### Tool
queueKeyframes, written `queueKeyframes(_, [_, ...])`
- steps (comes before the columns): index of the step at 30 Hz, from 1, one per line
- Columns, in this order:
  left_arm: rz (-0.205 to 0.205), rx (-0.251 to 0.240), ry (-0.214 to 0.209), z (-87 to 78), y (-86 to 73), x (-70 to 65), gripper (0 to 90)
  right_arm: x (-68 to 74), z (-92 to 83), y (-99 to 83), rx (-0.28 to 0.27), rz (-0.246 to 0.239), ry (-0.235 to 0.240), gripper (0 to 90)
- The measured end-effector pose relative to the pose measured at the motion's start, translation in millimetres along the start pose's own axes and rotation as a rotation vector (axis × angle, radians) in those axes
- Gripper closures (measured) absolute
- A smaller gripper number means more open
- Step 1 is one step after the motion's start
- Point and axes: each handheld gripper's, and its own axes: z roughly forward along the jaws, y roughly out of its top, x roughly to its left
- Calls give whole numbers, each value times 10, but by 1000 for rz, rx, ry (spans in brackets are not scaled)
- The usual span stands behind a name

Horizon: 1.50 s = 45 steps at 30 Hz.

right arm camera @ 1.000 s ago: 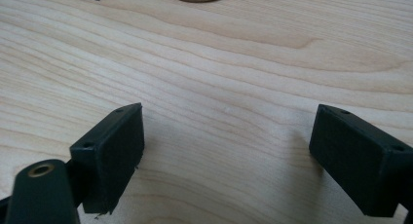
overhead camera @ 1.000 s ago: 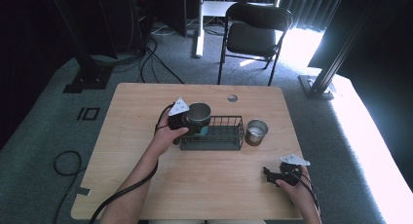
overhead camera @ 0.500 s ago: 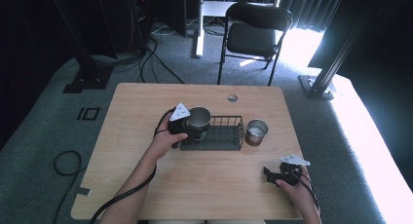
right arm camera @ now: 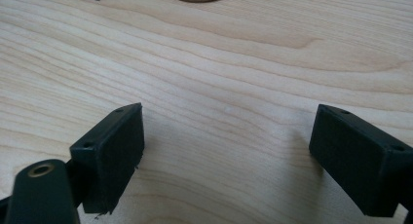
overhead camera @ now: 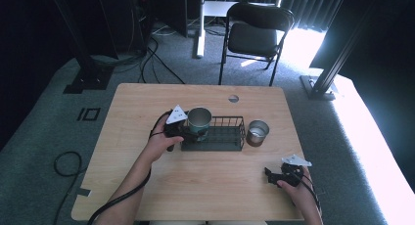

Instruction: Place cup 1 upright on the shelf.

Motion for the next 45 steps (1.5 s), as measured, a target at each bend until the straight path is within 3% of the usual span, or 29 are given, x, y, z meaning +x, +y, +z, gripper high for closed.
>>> queueKeyframes(14, [1,11,30,-262,-106,3,33,0,0,0,0,0,0,124])
queueKeyframes(26, [-31,17,57,-506,-239,53,33,0,0,0,0,0,0,124])
queueKeyframes(45, [-41,55,102,-768,-497,79,33,0,0,0,0,0,0,123])
